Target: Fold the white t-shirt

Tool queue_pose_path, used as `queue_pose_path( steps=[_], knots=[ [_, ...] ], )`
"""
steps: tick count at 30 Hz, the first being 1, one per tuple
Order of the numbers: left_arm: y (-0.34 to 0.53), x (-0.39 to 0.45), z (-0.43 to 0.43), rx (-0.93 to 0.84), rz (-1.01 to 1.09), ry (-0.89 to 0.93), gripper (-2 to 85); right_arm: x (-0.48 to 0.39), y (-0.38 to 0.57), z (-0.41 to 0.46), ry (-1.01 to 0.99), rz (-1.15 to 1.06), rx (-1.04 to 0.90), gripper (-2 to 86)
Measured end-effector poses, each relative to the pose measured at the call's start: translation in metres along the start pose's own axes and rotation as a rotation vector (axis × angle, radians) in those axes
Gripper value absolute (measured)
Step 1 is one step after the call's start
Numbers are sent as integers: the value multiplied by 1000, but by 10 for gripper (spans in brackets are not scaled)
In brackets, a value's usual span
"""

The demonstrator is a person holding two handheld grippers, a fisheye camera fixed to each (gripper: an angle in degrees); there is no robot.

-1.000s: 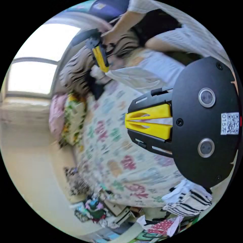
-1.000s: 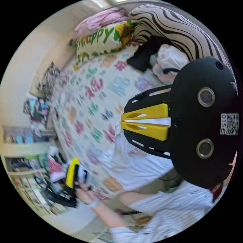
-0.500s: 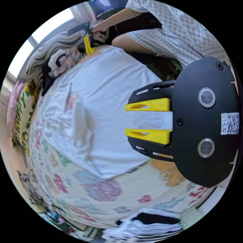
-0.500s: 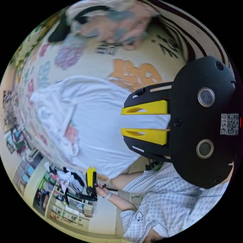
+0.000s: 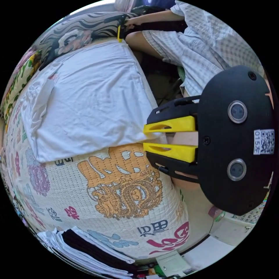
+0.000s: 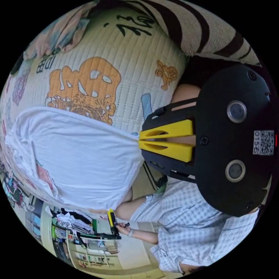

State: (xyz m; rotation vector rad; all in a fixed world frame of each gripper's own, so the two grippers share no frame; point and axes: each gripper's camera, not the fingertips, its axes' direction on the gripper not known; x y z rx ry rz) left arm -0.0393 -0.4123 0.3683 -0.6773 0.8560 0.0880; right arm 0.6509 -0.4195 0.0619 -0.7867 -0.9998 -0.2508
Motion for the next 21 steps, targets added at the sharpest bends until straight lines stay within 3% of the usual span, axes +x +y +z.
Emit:
queue_pose_path(
  steps=[2,7,12,16,18,21],
  knots=[
    [3,-1,-6,-45,41,125,7,1,5,-7,15,12,-6,-2],
    [35,-10,-34,15,33,184,-3,4,35,-37,24,39,42,-4],
    [53,1,-30,-86,83,130,1,3,54,-29,97,63,-105,3],
    [50,5,-22,-111,50,107,28,8,53,-24,75,64,-107,32],
    [45,7,-34,-101,29,27,51,4,46,-46,140,63,-30,69],
    [20,23,-73,68,53,-41,74,-24,18,-82,216,-77,145,80]
  ],
)
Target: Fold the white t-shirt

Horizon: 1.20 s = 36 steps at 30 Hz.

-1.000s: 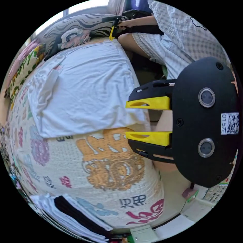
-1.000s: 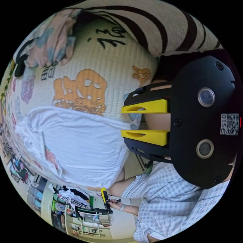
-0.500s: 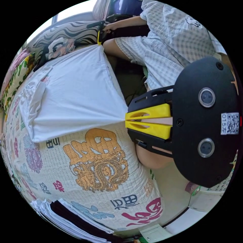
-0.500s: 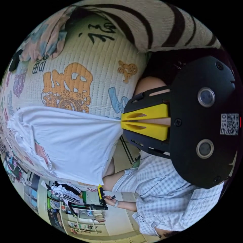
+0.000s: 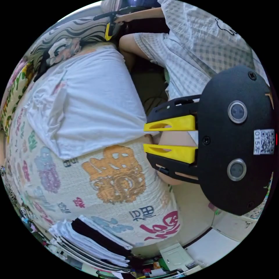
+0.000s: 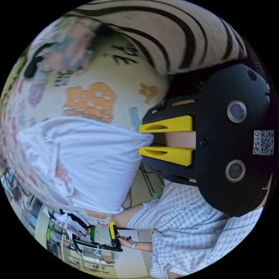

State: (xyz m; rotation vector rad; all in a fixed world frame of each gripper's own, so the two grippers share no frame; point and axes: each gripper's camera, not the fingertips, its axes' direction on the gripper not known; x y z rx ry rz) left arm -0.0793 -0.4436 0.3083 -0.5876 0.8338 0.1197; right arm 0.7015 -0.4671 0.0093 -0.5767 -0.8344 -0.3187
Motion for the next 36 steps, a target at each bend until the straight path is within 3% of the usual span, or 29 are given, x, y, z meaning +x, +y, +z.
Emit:
queue_pose_path(
  steps=[2,5,8,11,14,17,21,26,29,33,36],
  knots=[
    [-45,25,-25,189,69,74,92,-18,-35,-13,1,-112,100,85],
    [-115,71,-22,275,192,121,106,-49,-106,-10,-8,-280,164,100],
    [-178,111,16,161,286,37,105,-72,-171,13,62,-384,148,103],
    [-209,120,44,44,343,-33,63,-73,-217,47,153,-425,14,83],
    [-218,98,25,79,370,-8,24,-48,-228,50,65,-420,-19,25],
    [-222,36,-16,209,267,19,9,10,-212,-1,-70,-283,164,10],
    [-229,-65,-54,373,6,-47,5,124,-166,-71,-7,70,399,3],
    [-227,-166,-46,406,-427,-116,17,220,-122,-85,-46,448,461,3],
    [-223,-161,-43,473,-352,-35,34,221,-116,-89,-74,391,539,28],
    [-228,-131,-30,359,-190,-59,63,189,-153,-66,-58,184,320,85],
    [-204,-124,-16,346,-219,-114,68,159,-149,-43,-96,80,316,83]
  ],
)
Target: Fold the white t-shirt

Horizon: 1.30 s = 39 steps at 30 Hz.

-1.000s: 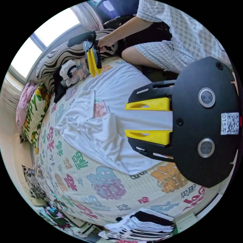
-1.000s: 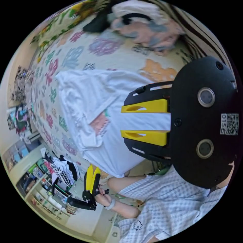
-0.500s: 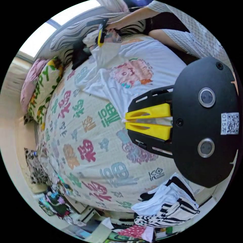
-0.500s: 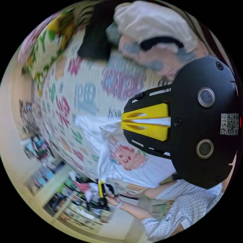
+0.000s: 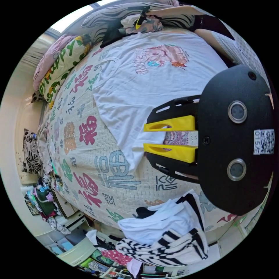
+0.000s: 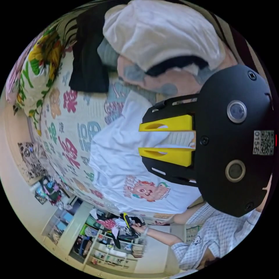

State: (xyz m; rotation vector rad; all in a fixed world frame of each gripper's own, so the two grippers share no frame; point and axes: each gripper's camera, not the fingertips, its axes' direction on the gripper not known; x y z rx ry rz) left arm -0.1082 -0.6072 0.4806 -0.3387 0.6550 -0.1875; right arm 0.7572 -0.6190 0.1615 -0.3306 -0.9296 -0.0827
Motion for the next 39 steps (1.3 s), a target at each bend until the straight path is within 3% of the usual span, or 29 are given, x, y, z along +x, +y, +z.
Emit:
queue_pose_path(
  steps=[5,12,15,17,22,27,31,34,39],
  knots=[
    [21,-30,36,-122,-93,236,40,-16,53,29,-129,-24,-66,82],
    [63,-79,13,-60,-305,187,-3,-5,168,9,-185,149,-102,81],
    [106,-82,-7,-74,-291,290,15,-2,212,-2,-137,207,-139,90],
    [147,-67,-16,-183,-232,383,59,-4,233,-2,-112,222,-173,96],
    [219,-16,-23,-374,-89,351,85,-20,258,20,-99,176,-276,109],
    [231,21,15,-520,-18,354,95,-26,256,77,-161,174,-422,102],
    [232,57,69,-850,144,238,71,-22,257,87,-86,226,-426,56],
    [226,72,68,-824,222,105,41,-21,265,86,-164,225,-399,21],
    [229,60,37,-623,115,145,21,-38,276,76,-94,174,-352,2]
  ],
)
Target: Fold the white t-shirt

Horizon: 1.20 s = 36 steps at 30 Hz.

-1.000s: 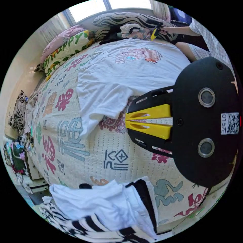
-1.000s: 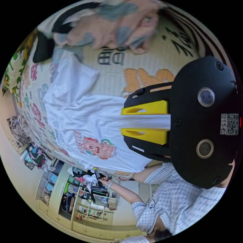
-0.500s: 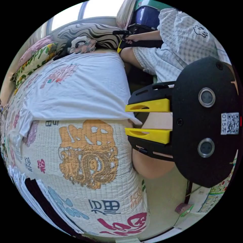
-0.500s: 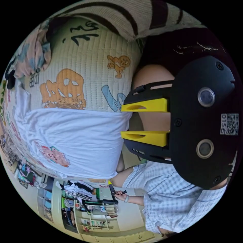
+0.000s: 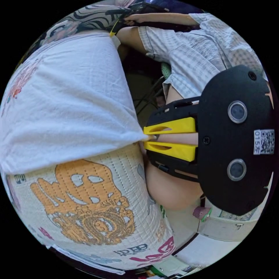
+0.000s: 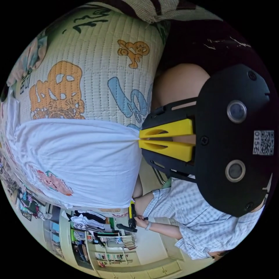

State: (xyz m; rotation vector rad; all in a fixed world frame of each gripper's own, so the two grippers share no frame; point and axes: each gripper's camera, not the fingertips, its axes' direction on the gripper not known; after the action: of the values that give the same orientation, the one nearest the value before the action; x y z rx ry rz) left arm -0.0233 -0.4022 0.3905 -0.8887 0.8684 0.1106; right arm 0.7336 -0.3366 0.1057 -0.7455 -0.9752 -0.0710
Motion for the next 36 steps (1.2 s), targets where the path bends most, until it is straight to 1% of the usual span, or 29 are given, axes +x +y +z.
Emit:
queue_pose_path(
  steps=[2,4,5,6,9,12,14,16,19,22,27,28,31,34,36],
  knots=[
    [22,-10,-19,205,-75,45,15,-5,4,0,23,-15,3,1],
    [32,-18,-27,313,-139,68,18,-6,7,1,34,-16,7,0],
    [31,-19,-28,334,-149,87,24,-6,8,3,28,-9,9,0],
    [28,-19,-26,328,-146,96,34,-6,9,5,16,3,8,-1],
    [0,-12,-5,204,-117,146,73,-8,11,10,13,21,5,-1],
    [-14,-4,0,155,-81,106,72,-12,16,10,23,22,10,-1],
    [-13,-1,5,144,-49,92,53,-12,21,10,13,26,20,-1],
    [-8,2,9,162,-27,65,17,-13,26,10,4,30,30,-2],
    [6,6,10,214,-7,82,-3,-14,37,11,26,26,25,-2],
    [19,15,19,197,12,-86,-7,-15,46,8,29,20,33,-2],
    [20,19,28,274,-18,2,-8,-20,47,21,49,27,-24,-1],
    [17,26,31,267,3,-4,-7,-21,47,23,56,28,-32,-1],
    [18,53,23,353,102,-74,-2,-28,48,27,64,15,-49,0],
    [12,72,15,416,145,-91,5,-36,58,20,62,9,1,0],
    [-2,77,20,384,135,-80,7,-47,72,5,109,-1,95,-1]
  ],
)
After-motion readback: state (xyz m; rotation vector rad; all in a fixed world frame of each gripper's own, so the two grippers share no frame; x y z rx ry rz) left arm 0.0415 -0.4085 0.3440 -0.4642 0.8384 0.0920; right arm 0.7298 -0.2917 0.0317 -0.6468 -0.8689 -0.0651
